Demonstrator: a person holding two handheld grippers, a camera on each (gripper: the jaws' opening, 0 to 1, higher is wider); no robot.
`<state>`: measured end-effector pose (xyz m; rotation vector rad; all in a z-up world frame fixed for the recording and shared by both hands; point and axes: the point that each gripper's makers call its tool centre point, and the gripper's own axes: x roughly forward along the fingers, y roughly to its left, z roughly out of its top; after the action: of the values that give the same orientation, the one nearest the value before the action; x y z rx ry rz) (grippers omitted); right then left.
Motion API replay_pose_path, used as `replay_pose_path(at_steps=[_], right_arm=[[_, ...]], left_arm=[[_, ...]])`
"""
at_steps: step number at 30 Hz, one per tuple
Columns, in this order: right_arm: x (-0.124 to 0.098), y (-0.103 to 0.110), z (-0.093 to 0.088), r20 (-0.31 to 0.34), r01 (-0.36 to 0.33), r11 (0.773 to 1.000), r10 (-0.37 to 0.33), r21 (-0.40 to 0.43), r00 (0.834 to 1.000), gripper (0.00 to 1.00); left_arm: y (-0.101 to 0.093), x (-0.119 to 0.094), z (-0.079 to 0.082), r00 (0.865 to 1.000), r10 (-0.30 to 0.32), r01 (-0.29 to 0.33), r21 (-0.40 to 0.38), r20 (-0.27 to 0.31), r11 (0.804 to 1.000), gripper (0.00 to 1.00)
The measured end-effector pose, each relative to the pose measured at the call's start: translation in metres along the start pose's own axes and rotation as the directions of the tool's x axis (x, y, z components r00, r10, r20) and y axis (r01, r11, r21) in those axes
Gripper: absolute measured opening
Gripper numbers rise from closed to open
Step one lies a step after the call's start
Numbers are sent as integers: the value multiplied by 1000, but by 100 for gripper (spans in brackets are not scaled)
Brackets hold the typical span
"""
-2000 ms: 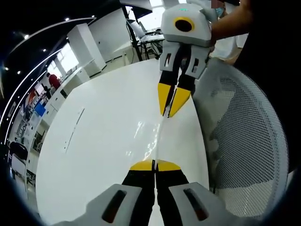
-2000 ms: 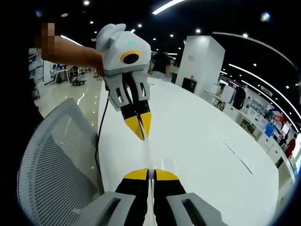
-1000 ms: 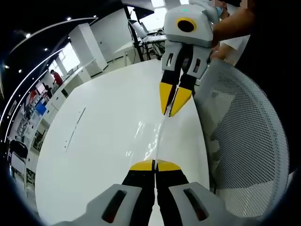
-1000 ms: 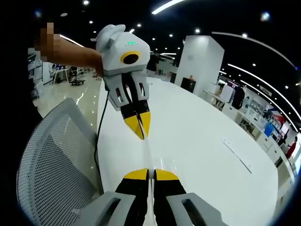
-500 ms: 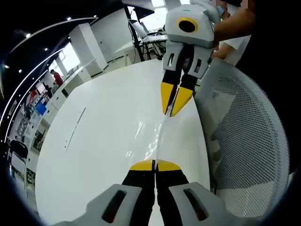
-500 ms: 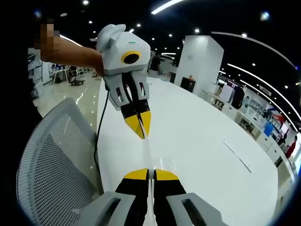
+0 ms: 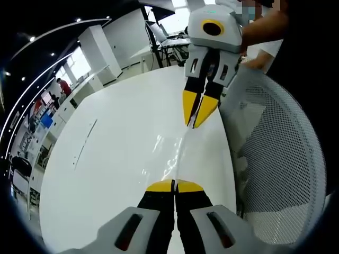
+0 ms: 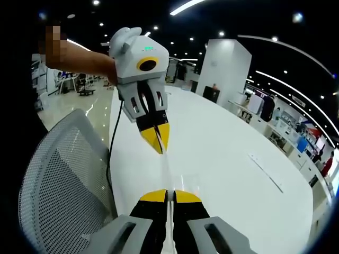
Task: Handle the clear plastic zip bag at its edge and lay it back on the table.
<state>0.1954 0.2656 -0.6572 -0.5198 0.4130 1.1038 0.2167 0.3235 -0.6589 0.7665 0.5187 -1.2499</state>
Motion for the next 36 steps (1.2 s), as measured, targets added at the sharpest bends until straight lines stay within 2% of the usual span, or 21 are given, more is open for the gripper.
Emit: replay_pose_path(at_steps=[36], right_arm=[[-1,-2,-2,6,7,1000,-7,16,1000,0]], left_arm=[[5,-3,-3,1000,11,-11,-15,-9,1000,0]])
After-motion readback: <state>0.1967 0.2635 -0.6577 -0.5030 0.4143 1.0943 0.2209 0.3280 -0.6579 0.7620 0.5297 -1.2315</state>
